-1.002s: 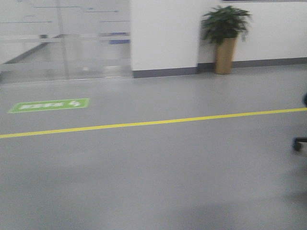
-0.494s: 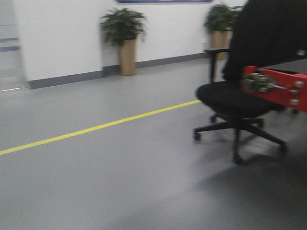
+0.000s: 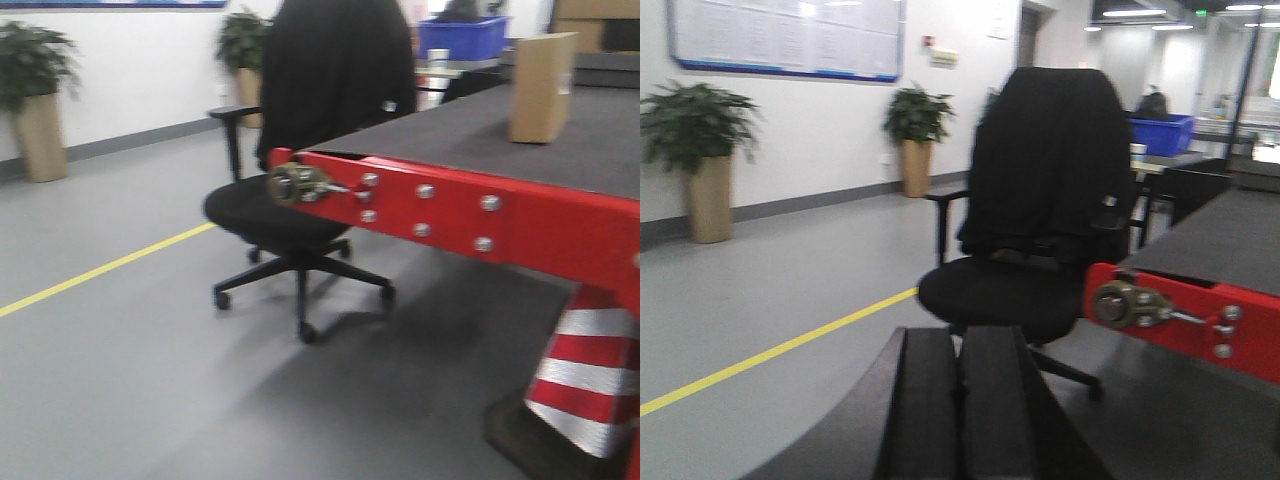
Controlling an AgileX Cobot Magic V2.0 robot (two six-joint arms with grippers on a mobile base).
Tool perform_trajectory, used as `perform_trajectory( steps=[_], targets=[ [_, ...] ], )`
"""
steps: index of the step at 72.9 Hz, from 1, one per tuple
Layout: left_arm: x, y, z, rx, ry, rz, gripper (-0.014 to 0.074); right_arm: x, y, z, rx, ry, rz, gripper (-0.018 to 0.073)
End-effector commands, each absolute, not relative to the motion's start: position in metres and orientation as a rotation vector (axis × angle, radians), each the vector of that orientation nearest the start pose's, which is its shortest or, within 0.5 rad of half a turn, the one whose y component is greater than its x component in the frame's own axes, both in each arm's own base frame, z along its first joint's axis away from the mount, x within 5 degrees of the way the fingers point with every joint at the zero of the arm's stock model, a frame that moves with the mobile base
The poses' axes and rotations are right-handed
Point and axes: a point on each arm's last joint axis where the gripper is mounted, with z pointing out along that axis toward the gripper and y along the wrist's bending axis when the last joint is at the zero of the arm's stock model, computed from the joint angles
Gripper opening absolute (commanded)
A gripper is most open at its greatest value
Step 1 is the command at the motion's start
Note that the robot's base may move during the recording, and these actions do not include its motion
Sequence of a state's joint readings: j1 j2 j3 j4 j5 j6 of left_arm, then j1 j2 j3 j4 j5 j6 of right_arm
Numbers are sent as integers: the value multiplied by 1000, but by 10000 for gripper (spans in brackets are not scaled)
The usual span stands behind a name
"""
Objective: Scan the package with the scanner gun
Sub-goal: 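Turn the base and drive up to the red-framed table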
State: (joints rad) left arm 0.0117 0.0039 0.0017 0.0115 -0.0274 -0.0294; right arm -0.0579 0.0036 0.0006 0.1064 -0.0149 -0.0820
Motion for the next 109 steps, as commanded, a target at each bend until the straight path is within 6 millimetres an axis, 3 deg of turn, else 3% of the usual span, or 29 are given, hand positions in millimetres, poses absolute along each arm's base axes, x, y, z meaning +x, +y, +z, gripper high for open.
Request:
perform_trajectory(
  steps=[1, 109],
  targets=[
    [56, 0, 217, -16, 1440, -10, -111, 56, -4, 216, 58, 1449, -34, -168],
    [56, 0, 217, -16, 1440, -10, -111, 56, -4, 216, 58, 1449, -34, -168]
  ],
)
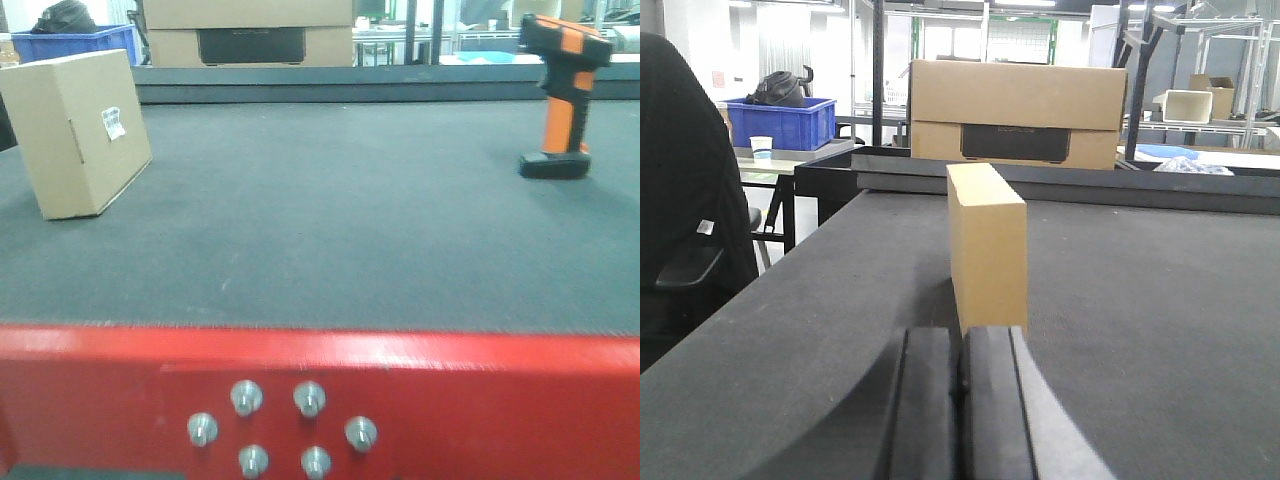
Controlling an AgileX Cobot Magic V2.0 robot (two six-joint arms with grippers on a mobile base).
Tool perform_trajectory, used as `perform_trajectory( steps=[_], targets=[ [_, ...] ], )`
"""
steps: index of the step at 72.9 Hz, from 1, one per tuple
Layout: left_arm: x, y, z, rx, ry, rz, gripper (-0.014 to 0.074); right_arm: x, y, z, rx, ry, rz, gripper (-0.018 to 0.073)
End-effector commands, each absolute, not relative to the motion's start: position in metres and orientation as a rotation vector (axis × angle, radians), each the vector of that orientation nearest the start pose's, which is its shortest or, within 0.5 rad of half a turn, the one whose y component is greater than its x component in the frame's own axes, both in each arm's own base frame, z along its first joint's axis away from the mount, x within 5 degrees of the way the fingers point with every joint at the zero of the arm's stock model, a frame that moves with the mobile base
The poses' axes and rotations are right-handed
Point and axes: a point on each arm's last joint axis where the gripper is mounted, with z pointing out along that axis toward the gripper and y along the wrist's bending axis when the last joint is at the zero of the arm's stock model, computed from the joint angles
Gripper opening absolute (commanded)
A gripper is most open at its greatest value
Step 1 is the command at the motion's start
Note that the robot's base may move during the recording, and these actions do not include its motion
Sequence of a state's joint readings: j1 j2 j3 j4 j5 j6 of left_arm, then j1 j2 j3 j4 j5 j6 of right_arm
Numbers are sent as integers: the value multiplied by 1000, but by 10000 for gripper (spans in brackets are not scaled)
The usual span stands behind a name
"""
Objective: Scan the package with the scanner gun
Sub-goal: 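Turn the base and drive up to the red-framed table, then move the left gripper over the cardboard box and lower onto it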
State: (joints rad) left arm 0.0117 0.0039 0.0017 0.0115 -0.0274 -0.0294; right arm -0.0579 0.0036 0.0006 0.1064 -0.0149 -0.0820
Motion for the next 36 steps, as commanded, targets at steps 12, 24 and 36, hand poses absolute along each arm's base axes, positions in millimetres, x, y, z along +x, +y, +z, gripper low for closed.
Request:
perform_trajectory(
  steps=[12, 24, 36],
  targets=[
    [56, 0, 217, -16, 1440, -10, -111, 56, -4, 216, 58, 1449, -34, -168],
    [56, 0, 217, -16, 1440, -10, -111, 56, -4, 216, 58, 1449, -34, -168],
    [56, 0, 217, -16, 1440, -10, -111, 56, -4, 216, 58, 1449, -34, -168]
  ],
)
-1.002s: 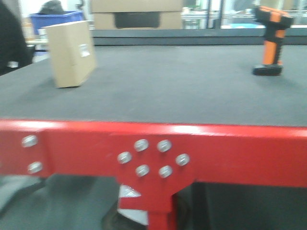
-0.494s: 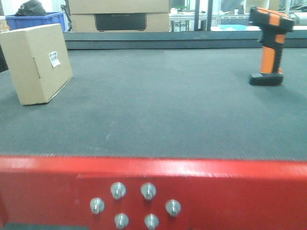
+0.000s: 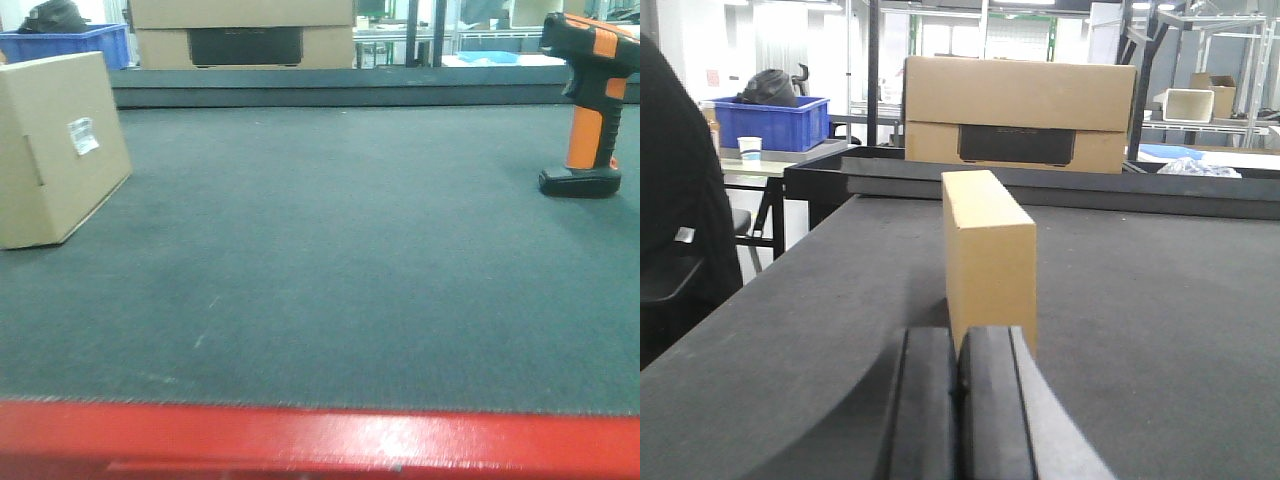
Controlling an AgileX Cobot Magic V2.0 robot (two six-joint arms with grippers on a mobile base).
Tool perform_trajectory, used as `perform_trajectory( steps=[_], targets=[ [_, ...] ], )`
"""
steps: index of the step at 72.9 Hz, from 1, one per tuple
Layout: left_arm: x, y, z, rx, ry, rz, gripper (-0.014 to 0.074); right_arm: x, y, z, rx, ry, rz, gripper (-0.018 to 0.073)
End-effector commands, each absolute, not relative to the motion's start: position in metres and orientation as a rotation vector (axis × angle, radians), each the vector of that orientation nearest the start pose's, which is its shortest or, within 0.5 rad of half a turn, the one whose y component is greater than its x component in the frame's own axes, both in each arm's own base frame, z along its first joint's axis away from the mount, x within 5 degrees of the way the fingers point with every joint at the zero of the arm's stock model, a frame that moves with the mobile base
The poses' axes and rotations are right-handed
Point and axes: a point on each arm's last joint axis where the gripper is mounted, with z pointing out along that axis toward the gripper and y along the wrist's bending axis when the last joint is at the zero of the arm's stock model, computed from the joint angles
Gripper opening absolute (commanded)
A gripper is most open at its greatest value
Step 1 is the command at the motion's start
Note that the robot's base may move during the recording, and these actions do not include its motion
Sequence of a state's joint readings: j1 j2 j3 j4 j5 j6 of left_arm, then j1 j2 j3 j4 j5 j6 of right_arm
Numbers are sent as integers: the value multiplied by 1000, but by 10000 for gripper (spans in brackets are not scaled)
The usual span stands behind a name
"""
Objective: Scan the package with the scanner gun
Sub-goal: 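Move the left gripper over the cardboard box and lower onto it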
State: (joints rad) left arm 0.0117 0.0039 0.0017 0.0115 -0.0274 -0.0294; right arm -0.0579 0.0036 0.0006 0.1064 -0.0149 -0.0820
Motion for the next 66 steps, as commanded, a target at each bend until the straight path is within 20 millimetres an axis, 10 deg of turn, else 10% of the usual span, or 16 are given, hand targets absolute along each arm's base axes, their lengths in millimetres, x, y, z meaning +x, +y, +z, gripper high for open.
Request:
perform_trajectory(
  steps=[1, 66],
  targets=[
    [56, 0, 217, -16, 1440, -10, -111, 56, -4, 216, 58, 1449, -34, -168],
    [56, 0, 217, -16, 1440, -10, -111, 56, -4, 216, 58, 1449, -34, -168]
  ],
)
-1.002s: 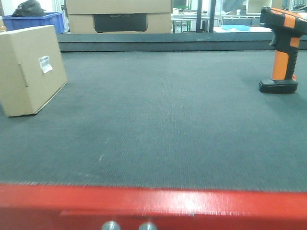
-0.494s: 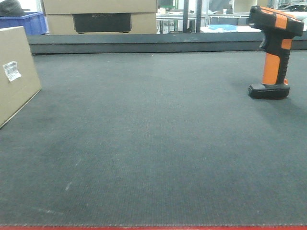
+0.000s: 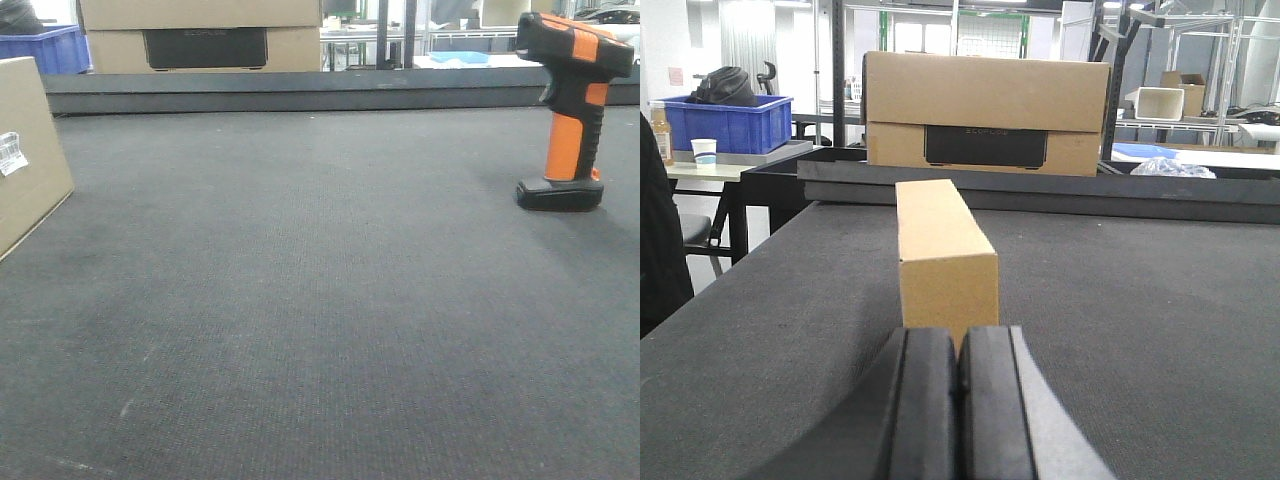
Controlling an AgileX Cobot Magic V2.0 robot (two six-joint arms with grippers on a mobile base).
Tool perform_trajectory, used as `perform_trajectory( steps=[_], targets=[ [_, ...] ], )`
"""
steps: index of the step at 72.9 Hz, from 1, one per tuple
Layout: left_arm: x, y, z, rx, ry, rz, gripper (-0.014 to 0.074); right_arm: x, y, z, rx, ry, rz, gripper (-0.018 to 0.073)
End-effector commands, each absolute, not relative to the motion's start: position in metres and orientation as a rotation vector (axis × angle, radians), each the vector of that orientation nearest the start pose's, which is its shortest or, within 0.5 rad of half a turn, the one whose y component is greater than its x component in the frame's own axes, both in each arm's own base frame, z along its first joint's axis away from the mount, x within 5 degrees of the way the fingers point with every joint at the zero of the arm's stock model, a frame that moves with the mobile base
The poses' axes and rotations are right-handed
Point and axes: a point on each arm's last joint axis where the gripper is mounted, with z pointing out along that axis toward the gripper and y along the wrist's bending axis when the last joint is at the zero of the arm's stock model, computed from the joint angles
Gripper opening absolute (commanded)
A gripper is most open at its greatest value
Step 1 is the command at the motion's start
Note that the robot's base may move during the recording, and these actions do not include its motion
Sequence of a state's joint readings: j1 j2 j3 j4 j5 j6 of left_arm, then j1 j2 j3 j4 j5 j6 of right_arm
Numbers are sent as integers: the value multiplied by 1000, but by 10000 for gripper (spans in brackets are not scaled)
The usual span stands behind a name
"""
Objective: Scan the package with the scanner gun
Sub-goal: 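Move the left gripper over the cardboard box and lower onto it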
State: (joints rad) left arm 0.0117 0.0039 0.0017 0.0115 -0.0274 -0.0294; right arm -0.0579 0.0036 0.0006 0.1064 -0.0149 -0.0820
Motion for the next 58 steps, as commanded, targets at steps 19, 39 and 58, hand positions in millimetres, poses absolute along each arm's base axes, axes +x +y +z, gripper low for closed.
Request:
perform_trajectory(
  steps=[19, 39, 58],
  targets=[
    [56, 0, 217, -16, 1440, -10, -111, 56, -4, 216, 58, 1449, -34, -168],
    [56, 0, 217, -18, 1442, -12, -111, 56, -4, 216, 58, 1449, -34, -168],
    [47, 0, 268, -20, 1477, -11, -111, 56, -4, 216, 58, 1449, -34, -168]
  ],
)
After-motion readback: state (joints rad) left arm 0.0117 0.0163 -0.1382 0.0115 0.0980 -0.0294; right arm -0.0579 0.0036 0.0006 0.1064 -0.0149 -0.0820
